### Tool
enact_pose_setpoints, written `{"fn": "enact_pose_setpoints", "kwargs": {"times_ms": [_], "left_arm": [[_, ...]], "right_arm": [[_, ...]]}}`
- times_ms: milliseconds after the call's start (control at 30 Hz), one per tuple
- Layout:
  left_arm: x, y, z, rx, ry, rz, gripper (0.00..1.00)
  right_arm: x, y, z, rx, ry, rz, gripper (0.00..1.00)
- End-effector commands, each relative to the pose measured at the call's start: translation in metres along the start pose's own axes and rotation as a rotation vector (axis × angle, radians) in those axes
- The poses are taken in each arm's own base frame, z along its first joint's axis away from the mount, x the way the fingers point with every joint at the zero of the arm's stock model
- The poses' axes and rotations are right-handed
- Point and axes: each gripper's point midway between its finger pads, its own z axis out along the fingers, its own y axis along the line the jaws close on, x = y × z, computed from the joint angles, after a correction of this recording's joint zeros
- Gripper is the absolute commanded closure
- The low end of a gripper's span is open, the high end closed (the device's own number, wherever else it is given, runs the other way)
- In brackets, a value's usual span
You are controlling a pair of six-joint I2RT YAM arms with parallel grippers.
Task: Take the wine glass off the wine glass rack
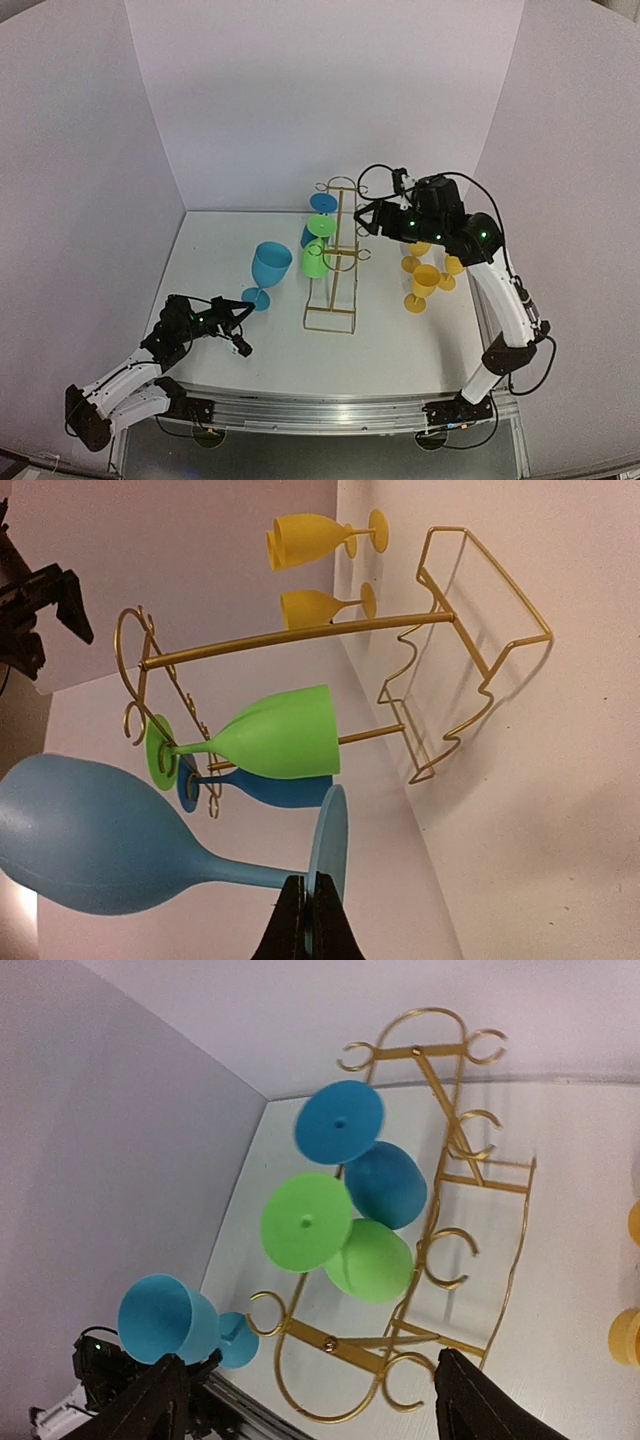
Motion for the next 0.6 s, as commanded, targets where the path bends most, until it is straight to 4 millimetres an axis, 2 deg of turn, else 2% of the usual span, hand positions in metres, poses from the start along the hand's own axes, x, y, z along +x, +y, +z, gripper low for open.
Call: {"fn": "enact_pose_setpoints", "kwargs": {"times_ms": [0,100,200,300,467,567], "left_arm": [[-0.014,0.053,-0.012,-0.317,-0.027,0.282,1.00],[-0.019,0.045,-0.013,-0.318,-0.040,0.283,1.00],[-0.020,0.042,-0.015,-0.305,-0.045,0.277,1.00],[-0.022,0.039,-0.016,-0.284,-0.054,0.268,1.00],[-0.020,0.040,-0.015,-0.277,-0.047,0.265,1.00],[-0.017,0.043,-0.014,-0.280,-0.036,0.263,1.00]], "right_arm": [[0.027,0.047,0.030,0.052,-0.011,-0.317,0.22],[0.056,0.090,0.048,-0.022,0.010,-0.471,0.22],[0.075,0.115,0.059,-0.078,0.022,-0.543,0.22],[0.088,0.124,0.070,-0.116,0.047,-0.558,0.25],[0.106,0.122,0.084,-0.122,0.103,-0.547,0.40],[0.118,0.119,0.092,-0.116,0.139,-0.548,0.63]]}}
